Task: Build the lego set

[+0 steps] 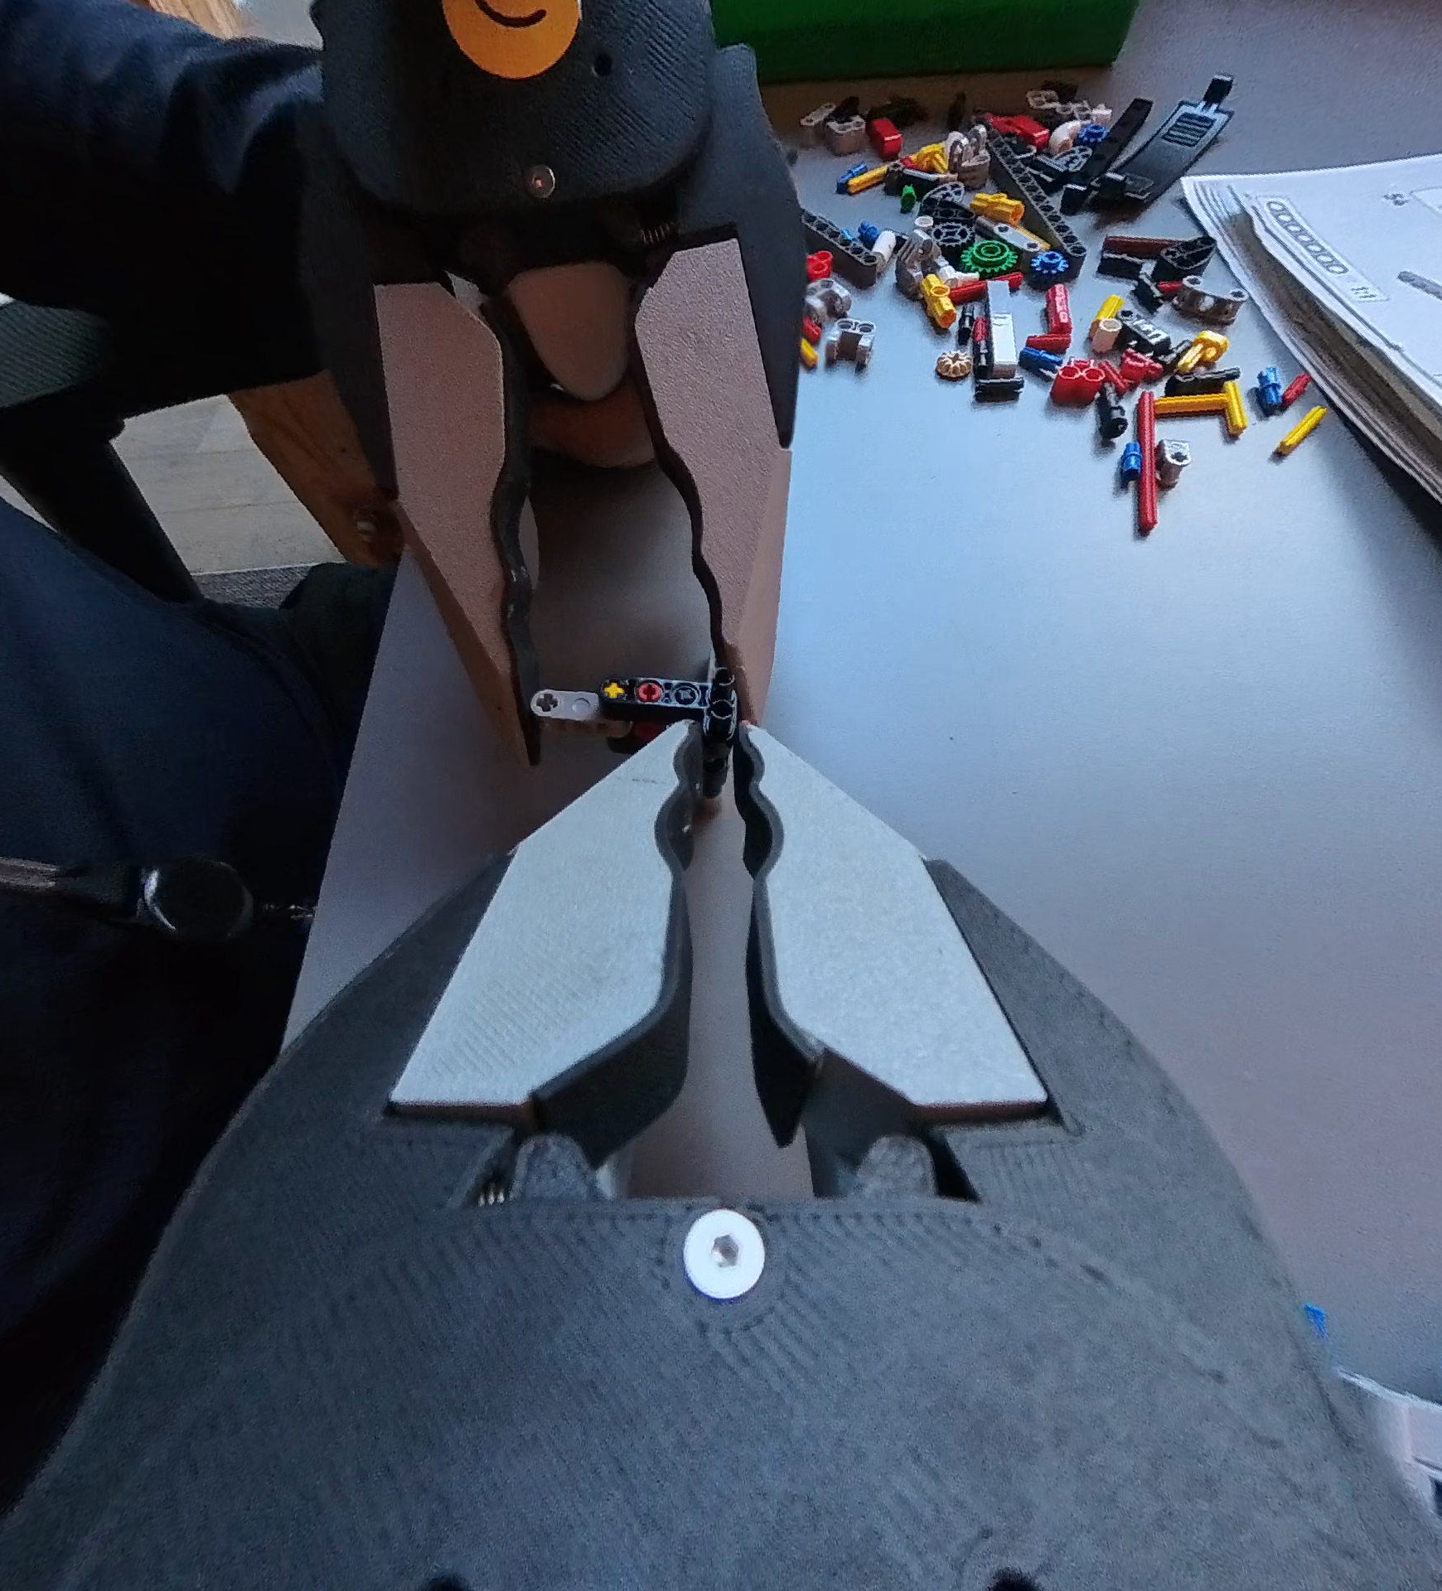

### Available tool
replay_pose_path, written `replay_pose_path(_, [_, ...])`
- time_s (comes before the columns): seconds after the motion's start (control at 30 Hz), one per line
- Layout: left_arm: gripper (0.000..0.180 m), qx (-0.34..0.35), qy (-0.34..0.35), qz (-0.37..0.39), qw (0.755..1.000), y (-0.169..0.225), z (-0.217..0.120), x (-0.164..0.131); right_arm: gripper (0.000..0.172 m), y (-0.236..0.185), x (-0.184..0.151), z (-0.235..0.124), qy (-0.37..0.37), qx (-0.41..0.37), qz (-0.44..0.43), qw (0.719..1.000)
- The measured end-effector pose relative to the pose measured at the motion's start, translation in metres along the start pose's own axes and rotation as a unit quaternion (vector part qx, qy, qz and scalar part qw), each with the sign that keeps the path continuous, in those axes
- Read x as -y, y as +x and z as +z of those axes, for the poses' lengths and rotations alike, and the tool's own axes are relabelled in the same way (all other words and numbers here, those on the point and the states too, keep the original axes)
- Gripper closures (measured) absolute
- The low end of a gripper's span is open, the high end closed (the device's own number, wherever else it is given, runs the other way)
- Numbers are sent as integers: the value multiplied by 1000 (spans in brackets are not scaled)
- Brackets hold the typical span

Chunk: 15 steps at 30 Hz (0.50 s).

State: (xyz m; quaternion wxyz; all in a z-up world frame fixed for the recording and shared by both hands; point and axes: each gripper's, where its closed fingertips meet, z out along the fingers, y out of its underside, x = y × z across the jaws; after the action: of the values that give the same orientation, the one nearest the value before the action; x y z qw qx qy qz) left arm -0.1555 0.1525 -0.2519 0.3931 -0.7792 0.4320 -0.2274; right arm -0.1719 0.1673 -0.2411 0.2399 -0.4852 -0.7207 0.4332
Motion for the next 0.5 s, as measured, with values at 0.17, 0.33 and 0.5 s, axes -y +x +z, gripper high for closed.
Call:
replay_pose_path(0.17, [133,2,0,3,1000,-1,0,0,168,1,0,0,3,3,5,1000])
replay_pose_path(0.33, [133,-1,-1,5,1000,1,0,-1,168,0,-1,0,-3,-7,-15,1000])
replay_pose_path(0.5, [134,9,-13,30,999,2,1,-5,168,-3,-1,1,-12,-20,-46,999])
